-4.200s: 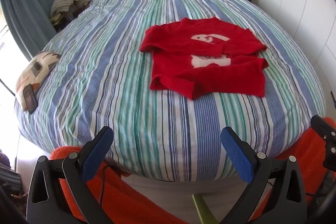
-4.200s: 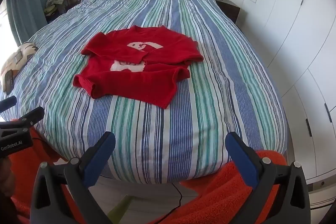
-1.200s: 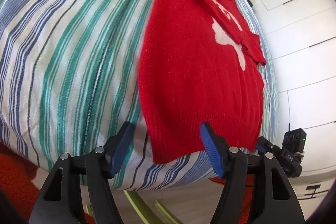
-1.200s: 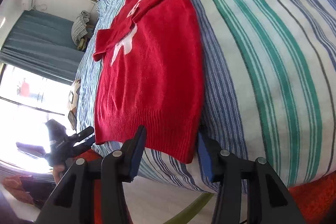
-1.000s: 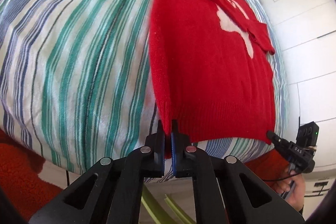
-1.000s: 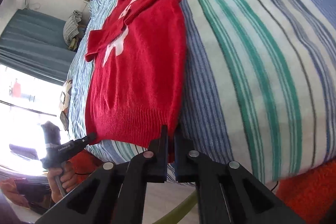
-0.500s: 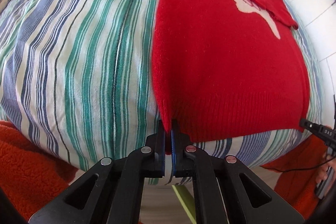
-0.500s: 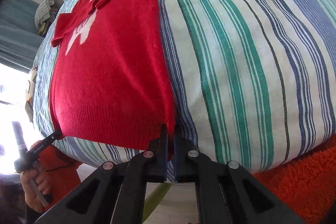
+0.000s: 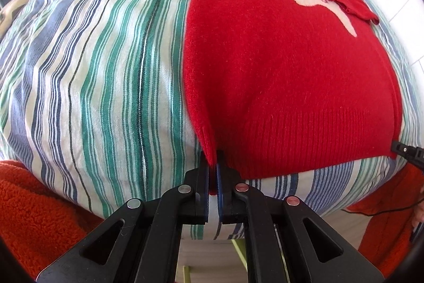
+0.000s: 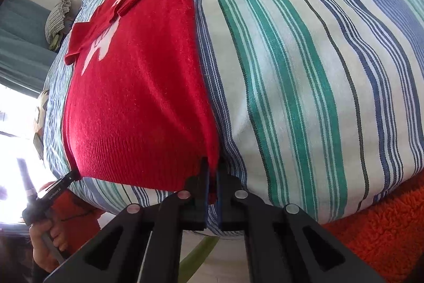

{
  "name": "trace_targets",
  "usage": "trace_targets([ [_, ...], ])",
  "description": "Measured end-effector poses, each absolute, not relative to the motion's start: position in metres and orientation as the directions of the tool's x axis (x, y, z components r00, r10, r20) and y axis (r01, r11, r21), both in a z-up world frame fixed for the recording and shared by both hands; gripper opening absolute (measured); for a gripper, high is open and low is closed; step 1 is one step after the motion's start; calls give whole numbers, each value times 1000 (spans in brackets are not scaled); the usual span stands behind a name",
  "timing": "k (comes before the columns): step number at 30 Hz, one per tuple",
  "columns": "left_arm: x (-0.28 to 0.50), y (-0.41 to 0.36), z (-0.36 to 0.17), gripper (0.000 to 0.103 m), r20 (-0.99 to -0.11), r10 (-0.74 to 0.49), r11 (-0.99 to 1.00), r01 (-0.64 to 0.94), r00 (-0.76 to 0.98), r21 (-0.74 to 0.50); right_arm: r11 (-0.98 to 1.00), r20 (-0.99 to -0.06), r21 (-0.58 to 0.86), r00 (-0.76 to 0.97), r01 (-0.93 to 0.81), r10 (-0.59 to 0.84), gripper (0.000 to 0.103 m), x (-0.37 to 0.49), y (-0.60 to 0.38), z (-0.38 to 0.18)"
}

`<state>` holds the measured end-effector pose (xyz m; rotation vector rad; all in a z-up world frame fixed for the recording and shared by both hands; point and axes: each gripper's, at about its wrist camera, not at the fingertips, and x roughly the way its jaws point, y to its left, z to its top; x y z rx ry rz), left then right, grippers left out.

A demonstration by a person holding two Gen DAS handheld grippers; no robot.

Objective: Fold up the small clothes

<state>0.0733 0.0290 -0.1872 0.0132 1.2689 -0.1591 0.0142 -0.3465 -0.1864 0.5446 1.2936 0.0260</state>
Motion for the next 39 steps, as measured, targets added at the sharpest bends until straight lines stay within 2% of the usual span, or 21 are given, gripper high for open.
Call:
trace_targets([
  [10, 54, 10, -184, 6, -950, -88, 990, 131, 298, -51, 897, -916, 354, 290, 265, 276, 2, 14, -339, -180],
  [14, 50, 10, -180, 10, -955, -97, 990, 121, 281, -65, 905, -921, 337, 291, 259, 260, 3, 13, -336, -178],
  [20, 45, 20, -173, 26, -964, -97, 992, 97, 248, -75, 891, -918, 357, 283, 280, 279, 11, 7, -335, -176],
  [22, 42, 20, -173, 37, -971, -75, 992, 111, 227, -51, 874, -911, 385, 277, 297, 307, 17, 5, -338, -177],
  [24, 34, 19, -178, 62, -983, -33, 990, 144, 179, -7, 846, -901, 421, 260, 328, 348, 22, 1, -345, -178],
  [25, 28, 19, -182, 65, -988, -2, 987, 161, 155, 23, 833, -898, 432, 245, 345, 365, 29, -1, -350, -178],
  [27, 14, 23, -182, 65, -991, 38, 981, 183, 127, 61, 831, -910, 413, 205, 374, 360, 37, -6, -362, -173],
  [29, 2, 35, -165, 65, -987, 16, 986, 164, 161, 43, 867, -939, 339, 181, 366, 291, 40, -6, -376, -158],
  [31, -5, 50, -138, 67, -972, -32, 993, 120, 232, -4, 926, -966, 230, 188, 300, 179, 48, 7, -386, -133],
  [33, -7, 66, -113, 80, -947, -40, 998, 64, 318, -21, 983, -968, 89, 247, 162, 47, 52, 34, -380, -101],
  [34, -6, 73, -102, 82, -931, -30, 999, 29, 364, -20, 996, -957, 26, 289, 82, 1, 53, 51, -371, -87],
  [36, -1, 86, -87, 83, -895, -17, 999, -36, 446, -36, 996, -918, -29, 396, -87, 8, 55, 83, -343, -65],
  [39, 4, 103, -84, 83, -852, 0, 986, -142, 523, -87, 947, -857, -59, 503, -315, 114, 55, 129, -290, -57],
])
